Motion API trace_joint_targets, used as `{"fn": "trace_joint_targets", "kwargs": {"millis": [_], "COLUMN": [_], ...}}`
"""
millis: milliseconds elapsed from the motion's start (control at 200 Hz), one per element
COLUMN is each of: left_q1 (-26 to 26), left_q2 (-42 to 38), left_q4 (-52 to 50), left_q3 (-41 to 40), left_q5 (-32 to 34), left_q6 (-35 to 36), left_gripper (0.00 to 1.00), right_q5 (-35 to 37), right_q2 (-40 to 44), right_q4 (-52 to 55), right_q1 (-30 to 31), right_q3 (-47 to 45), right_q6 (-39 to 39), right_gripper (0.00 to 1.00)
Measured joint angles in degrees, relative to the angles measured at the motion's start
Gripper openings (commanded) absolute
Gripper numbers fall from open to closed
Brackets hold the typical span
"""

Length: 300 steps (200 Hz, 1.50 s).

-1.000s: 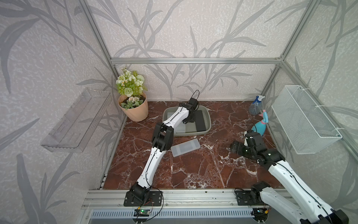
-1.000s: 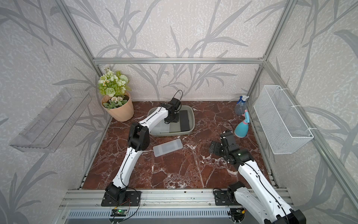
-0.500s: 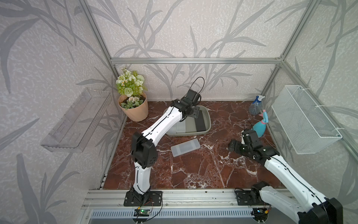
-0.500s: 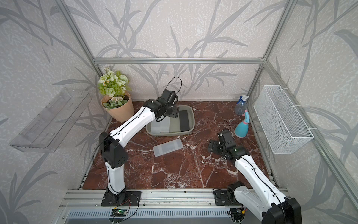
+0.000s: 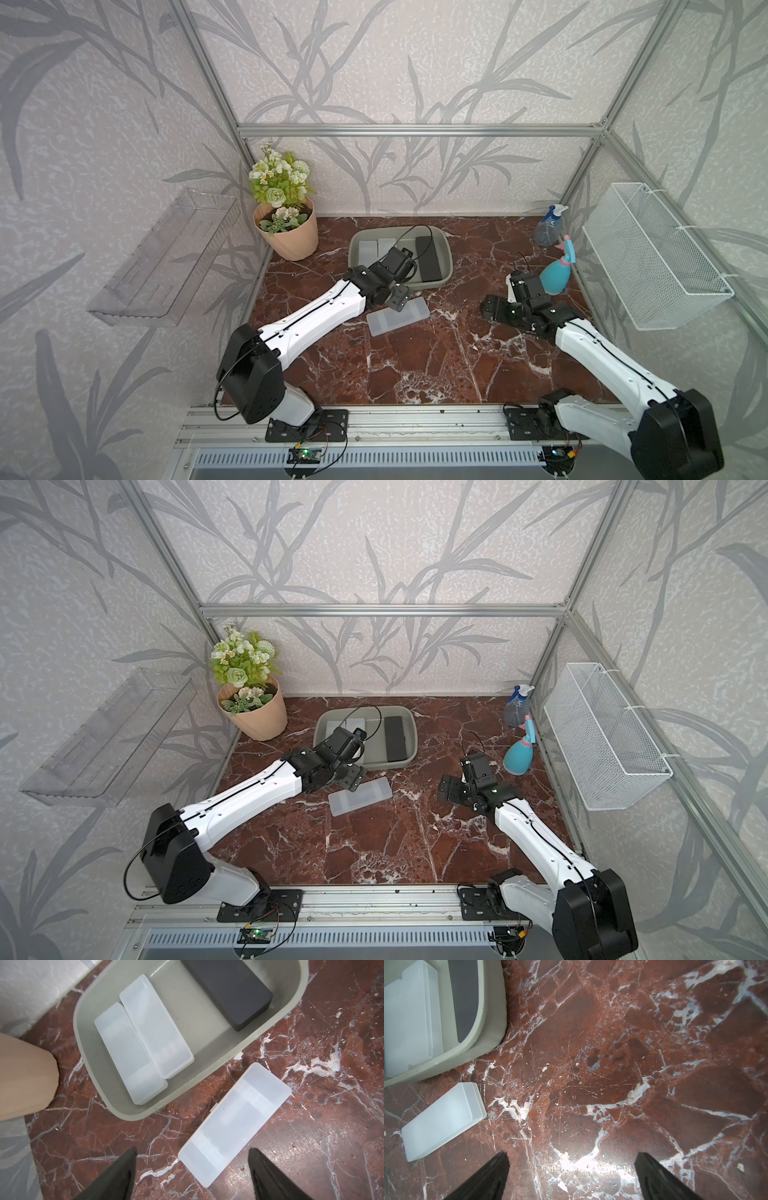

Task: Put the pencil case into the storage box
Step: Pick up the pencil case from the center of the board.

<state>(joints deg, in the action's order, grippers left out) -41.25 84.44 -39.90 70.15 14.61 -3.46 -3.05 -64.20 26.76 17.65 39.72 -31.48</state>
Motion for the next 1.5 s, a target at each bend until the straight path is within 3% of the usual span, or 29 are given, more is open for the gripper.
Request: {"fn": "trace_joint_targets", "kwargs": {"millis": [165, 320, 545, 1235, 1390, 1499], "left_q1": [0.00, -0.13, -0.28, -0.26, -0.26, -0.26], "left_q2": [0.31, 6.49, 13.70, 21.68, 24.00, 25.75], "left_q4": [1.64, 1.11, -0.44, -3.06, -2.99, -3.02], "left_q3": [-1.25, -0.48, 1.95, 3.87, 3.87, 3.89], "left_q5": [-3.10, -5.57, -7.08, -10.32, -11.74, -12.17], "left_q6": [2.62, 4.11, 7.30, 11.06, 11.47, 11.56], "left_gripper": [0.94, 1.00, 1.00, 1.00, 0.96, 0.86], "right_q5": [-1.01, -1.07, -0.74, 0.22, 0.55, 0.63], "right_q2": [-0.72, -0.04, 2.73, 0.98, 0.76, 0.72], "right_q4": [-1.03, -1.29, -0.98, -0.50, -0.31, -0.26], "right_q1": [0.00, -0.04, -0.04, -0.11, -0.09, -0.09], "right_q3": [0.00, -0.59, -2.36, -1.60, -0.52, -0.24], "right_q6": [0.02, -0.22, -0.42, -0.85, -0.61, -0.39], "right_gripper": [0.99, 0.99, 0.99, 0.99, 0.99, 0.99]}}
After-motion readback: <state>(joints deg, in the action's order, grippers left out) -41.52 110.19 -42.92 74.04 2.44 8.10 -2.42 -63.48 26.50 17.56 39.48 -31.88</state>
